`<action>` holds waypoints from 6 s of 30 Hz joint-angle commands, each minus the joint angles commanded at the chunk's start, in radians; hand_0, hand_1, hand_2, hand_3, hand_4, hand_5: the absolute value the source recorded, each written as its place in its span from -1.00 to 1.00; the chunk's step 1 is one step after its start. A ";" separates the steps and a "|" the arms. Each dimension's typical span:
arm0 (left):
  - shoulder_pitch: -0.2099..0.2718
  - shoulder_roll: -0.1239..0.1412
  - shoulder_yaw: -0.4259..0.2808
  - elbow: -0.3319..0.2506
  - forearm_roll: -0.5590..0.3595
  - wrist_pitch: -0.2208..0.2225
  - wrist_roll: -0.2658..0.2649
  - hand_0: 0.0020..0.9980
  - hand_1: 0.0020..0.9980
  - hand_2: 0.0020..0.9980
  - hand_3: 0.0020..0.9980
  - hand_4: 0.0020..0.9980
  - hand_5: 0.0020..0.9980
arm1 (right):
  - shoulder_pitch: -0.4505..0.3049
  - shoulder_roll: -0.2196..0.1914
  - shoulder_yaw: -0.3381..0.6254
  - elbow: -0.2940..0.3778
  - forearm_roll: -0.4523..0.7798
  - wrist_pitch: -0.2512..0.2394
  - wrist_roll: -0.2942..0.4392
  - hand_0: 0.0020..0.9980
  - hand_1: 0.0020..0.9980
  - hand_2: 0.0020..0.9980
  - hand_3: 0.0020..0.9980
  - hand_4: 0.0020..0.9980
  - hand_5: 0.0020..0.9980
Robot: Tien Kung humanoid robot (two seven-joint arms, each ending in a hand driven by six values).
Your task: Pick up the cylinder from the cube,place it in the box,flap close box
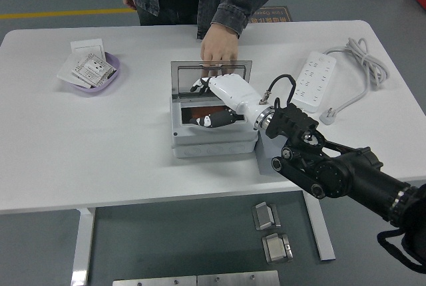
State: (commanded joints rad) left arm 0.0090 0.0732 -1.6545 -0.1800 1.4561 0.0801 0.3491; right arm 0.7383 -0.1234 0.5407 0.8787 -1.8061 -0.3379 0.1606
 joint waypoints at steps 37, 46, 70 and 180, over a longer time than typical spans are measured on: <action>0.011 0.012 -0.015 0.000 0.009 0.011 0.008 0.41 0.51 0.41 0.47 0.43 -0.41 | 0.154 0.070 0.139 -0.102 0.159 0.077 -0.051 0.38 0.23 0.32 0.47 0.89 0.02; 0.010 0.008 -0.014 0.000 0.011 0.011 0.007 0.40 0.51 0.41 0.47 0.43 -0.41 | 0.119 0.066 0.102 -0.135 0.166 0.068 -0.042 0.40 0.24 0.34 0.48 0.86 0.03; 0.016 0.002 0.002 0.000 -0.013 0.013 -0.006 0.40 0.50 0.41 0.47 0.43 -0.41 | -0.043 -0.121 0.049 0.241 0.154 0.039 -0.063 0.41 0.22 0.34 0.49 0.85 0.07; 0.039 0.004 -0.007 0.000 -0.047 -0.018 0.016 0.37 0.43 0.37 0.45 0.43 -0.40 | -0.716 -0.066 0.851 0.576 0.577 0.070 0.162 0.30 0.16 0.29 0.42 0.92 0.19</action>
State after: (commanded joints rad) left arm 0.0480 0.0772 -1.6613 -0.1800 1.4087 0.0623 0.3651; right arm 0.0225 -0.1890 1.3916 1.4550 -1.2289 -0.2679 0.3227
